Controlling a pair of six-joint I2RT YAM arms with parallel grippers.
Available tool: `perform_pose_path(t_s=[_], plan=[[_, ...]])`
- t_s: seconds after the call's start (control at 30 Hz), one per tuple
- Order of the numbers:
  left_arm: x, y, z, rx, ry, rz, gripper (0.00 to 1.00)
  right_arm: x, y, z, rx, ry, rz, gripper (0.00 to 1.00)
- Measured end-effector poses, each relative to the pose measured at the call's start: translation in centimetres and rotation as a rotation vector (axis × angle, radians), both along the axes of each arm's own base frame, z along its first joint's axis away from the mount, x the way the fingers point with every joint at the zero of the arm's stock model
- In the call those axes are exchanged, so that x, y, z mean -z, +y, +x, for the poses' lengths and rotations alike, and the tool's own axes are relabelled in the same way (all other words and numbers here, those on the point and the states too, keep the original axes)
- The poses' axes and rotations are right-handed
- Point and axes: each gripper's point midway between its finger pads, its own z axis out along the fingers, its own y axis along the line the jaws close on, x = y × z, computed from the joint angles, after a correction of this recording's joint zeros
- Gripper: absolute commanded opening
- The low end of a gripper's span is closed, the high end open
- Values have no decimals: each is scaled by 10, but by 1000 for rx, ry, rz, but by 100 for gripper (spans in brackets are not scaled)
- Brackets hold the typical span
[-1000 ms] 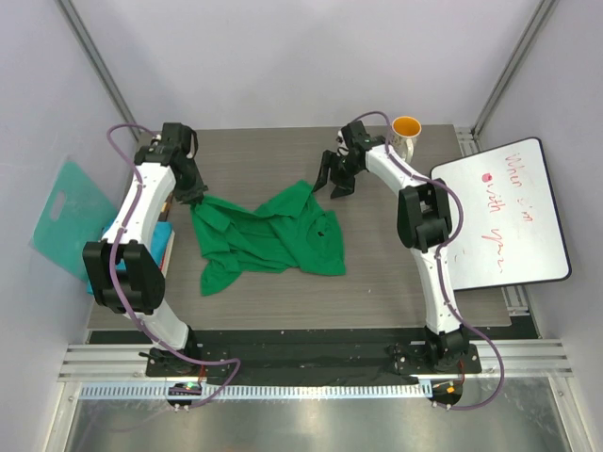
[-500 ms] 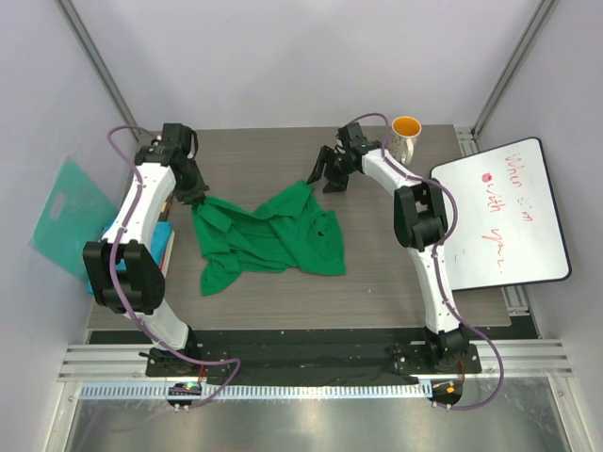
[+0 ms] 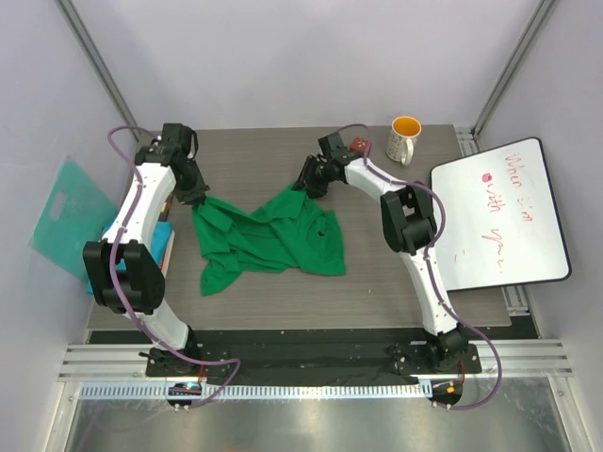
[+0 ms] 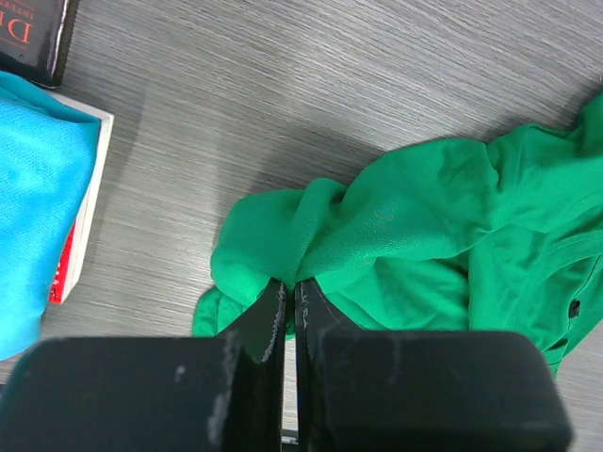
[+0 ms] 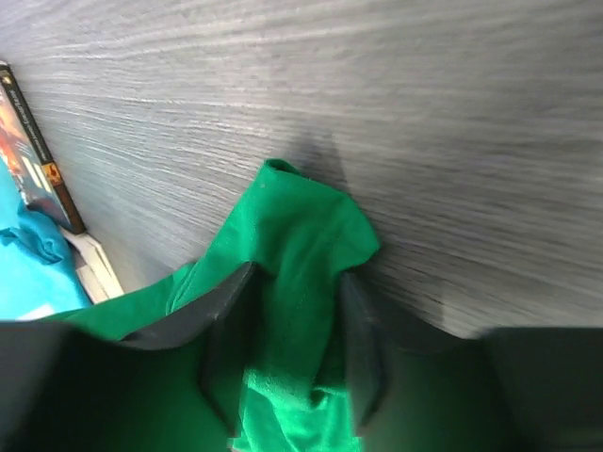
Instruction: Fold and stack the t-shirts
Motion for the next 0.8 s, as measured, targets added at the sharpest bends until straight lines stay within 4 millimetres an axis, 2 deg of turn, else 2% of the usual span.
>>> perform_pose_path(t_s=[0.07,0.1,0.4,0.5,0.63,0.7,0.8], plan=[[1,0,0,0,1,0,0,4,6,-3,-1,-1,0,15],[1,0,-1,0,3,0,0,5,5,-3,5,-4,-12,2],[5,0,-3,0,13,1,0,10,-2,5,41,-34,-60,1],[8,-1,-4,0,19,-4,0,7,-21,10,67,-67,-118,1],[18,-3,-8,-1,38,-16,0,-16,-51,17,107,-112,-167,1],[25,-4,-11,2,57,-21,0,-39,-68,23,131,-149,-177,1],[38,-6,-10,8,83,-34,0,-77,-83,29,151,-215,-171,1]])
